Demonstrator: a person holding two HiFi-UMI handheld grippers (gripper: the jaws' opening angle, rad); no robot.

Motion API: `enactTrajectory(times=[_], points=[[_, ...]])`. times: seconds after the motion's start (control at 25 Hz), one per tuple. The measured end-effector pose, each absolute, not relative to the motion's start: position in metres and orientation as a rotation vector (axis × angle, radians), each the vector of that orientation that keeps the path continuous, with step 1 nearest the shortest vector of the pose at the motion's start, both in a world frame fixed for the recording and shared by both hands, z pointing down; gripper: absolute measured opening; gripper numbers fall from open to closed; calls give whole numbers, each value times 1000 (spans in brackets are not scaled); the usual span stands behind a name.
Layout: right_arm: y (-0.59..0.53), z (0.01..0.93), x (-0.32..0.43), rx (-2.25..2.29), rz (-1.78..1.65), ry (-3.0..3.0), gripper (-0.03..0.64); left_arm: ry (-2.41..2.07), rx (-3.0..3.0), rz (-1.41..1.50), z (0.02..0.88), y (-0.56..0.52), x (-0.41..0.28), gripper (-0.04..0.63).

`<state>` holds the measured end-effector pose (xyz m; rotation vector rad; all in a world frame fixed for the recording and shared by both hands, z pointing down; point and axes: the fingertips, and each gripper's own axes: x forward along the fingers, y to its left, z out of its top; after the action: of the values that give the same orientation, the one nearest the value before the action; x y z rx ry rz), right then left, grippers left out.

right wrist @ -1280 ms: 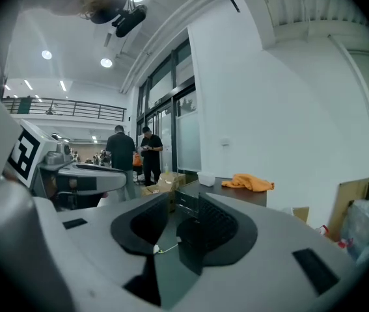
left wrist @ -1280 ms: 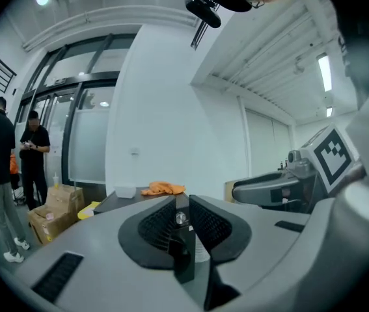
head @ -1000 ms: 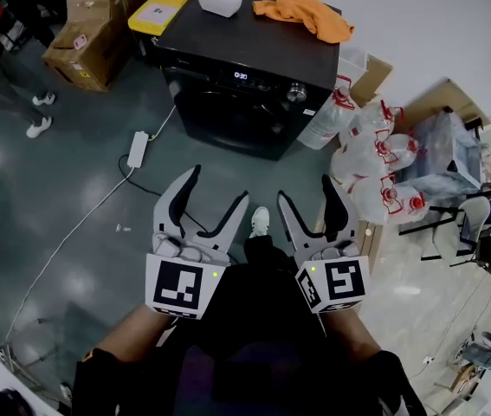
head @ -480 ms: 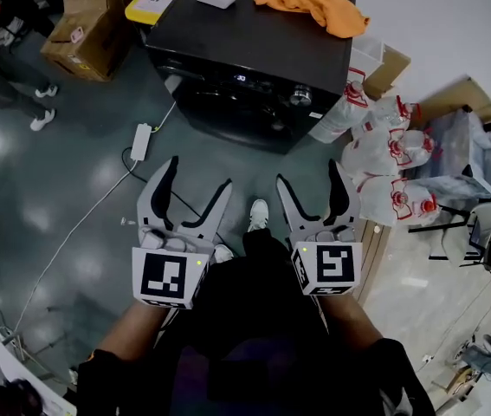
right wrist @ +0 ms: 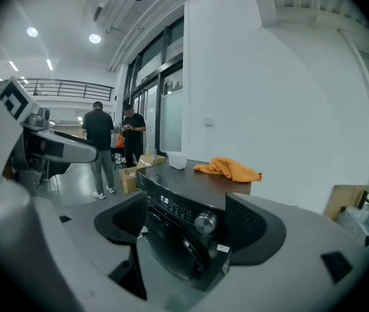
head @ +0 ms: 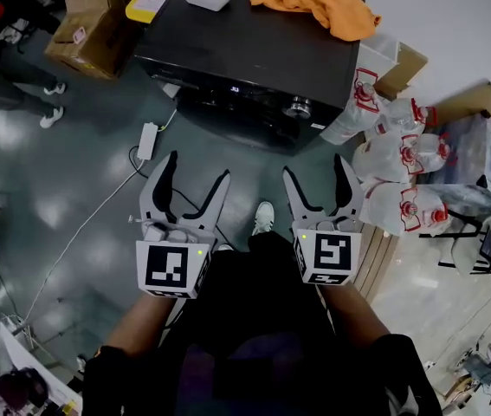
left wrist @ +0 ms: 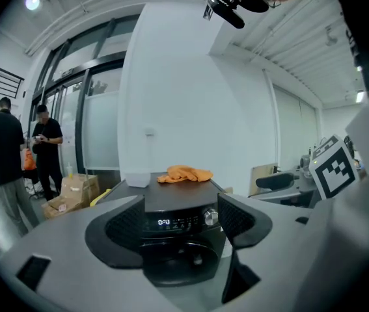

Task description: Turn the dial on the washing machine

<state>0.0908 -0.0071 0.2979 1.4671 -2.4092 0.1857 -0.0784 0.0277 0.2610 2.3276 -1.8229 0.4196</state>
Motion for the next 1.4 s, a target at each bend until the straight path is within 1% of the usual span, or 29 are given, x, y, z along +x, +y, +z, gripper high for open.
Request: enactTrajectory(times=[0.44, 1.4], points=[[-44, 336, 101, 1432, 223, -2365, 365, -1801, 2315, 493, 287, 2, -57, 331], [-130, 429, 75, 1630, 353, -2081, 365, -1594, 2369, 624, 381, -100, -97, 331]])
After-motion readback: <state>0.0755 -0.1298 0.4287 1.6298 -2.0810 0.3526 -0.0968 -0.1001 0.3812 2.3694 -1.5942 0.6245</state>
